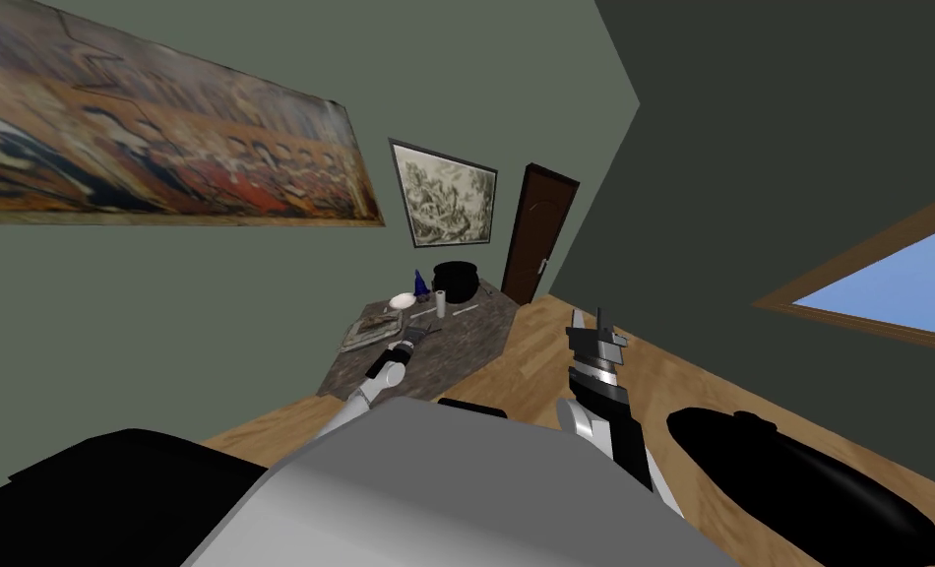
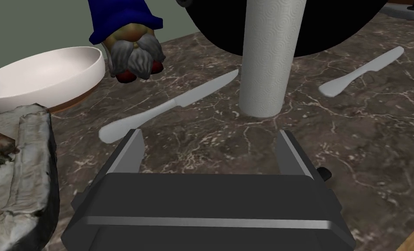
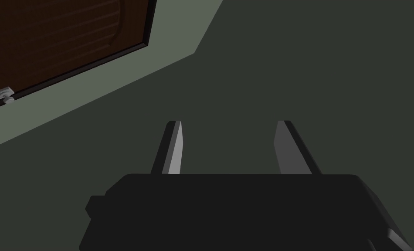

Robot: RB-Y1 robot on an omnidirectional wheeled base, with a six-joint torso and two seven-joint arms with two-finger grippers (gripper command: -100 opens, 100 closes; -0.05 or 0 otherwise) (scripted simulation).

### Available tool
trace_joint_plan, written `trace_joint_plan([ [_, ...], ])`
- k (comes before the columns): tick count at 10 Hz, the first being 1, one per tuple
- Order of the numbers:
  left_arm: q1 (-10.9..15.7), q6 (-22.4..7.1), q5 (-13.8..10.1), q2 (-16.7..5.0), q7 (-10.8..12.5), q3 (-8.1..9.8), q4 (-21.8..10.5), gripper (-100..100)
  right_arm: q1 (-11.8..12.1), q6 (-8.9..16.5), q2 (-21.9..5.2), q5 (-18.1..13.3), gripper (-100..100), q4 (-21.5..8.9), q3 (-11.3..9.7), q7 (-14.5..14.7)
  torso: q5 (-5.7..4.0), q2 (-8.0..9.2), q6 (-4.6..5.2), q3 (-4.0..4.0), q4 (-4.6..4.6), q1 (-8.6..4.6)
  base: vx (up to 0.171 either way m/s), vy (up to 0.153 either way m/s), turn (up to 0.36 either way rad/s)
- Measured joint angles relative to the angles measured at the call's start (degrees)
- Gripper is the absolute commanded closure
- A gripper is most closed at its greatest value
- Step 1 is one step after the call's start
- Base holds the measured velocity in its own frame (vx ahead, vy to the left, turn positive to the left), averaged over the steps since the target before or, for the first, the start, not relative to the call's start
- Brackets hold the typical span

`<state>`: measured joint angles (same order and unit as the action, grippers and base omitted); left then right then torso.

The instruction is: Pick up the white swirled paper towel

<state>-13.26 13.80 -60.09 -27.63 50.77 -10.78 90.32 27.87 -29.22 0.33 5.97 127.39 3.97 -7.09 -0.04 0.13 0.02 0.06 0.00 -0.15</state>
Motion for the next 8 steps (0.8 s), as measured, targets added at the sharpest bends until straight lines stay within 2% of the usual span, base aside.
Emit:
trace_joint_plan([
  [3,-0.1,-1.2,-3.3,-1.2,0.9,0.93,-0.5,-100,0.0,0.0,0.0,0.0,0,0.0,0.0,0.0,-0.03,-0.05,0.01,-0.03,-0.01,-0.13,-0.037,-0.055,0.006],
  [5,-0.2,-1.9,-5.0,-1.2,2.3,2.37,-0.3,-100,0.0,0.0,0.0,0.0,0,0.0,0.0,0.0,-0.05,-0.28,0.05,-0.15,-0.05,-0.24,0.054,-0.068,-0.158],
  [8,0.0,-1.9,-3.9,0.1,5.9,3.91,1.0,-100,0.0,0.0,0.0,0.0,0,0.0,0.0,0.0,0.01,-0.62,0.05,-0.35,-0.13,0.07,0.111,0.009,-0.23],
])
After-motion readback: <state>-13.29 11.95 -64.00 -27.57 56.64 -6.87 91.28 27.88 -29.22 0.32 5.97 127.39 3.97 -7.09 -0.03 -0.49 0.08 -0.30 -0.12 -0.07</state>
